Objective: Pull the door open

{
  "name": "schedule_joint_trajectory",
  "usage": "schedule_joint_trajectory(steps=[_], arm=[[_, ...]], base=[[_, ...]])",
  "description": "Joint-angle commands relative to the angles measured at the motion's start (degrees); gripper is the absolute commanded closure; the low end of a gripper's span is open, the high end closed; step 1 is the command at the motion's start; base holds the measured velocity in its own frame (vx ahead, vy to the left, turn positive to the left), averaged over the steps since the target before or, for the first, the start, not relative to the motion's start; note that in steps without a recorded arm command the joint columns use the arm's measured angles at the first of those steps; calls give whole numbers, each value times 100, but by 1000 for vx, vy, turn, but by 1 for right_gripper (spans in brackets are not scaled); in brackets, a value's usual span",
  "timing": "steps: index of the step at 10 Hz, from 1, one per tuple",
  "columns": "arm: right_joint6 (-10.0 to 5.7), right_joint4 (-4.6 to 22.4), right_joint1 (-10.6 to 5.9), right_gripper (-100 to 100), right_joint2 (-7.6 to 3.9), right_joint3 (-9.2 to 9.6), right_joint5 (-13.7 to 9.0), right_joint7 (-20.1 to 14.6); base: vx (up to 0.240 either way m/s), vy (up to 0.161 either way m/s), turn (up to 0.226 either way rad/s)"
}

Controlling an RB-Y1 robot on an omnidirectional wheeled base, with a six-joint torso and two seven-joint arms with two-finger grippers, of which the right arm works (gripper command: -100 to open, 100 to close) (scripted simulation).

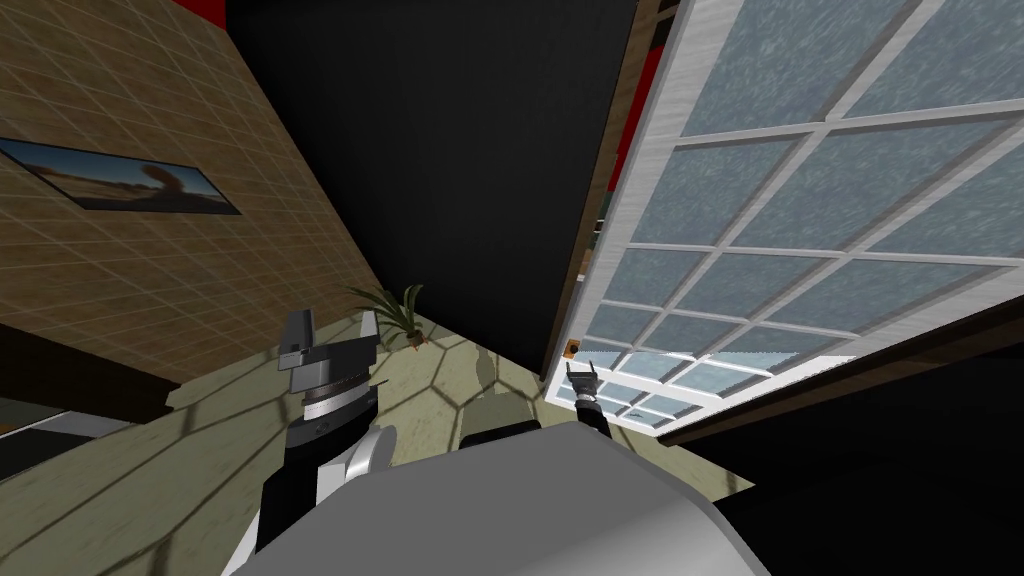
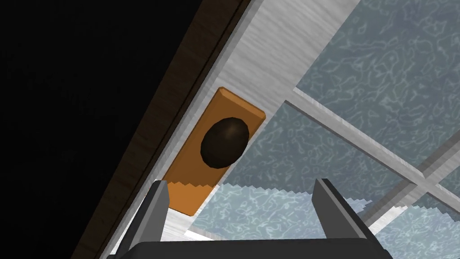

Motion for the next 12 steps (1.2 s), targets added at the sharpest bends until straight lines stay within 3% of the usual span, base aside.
schedule_joint_trajectory(steps=[1,8,12], arm=[[-9,-23,2,-100,2,51,-76,-211],[-75,-188,8,-100,11,424,-637,-1285],[-96,-239,10,-100,14,539,-810,-1750]], base=[[-59,-10,24],[-56,-5,31],[-45,-1,22]])
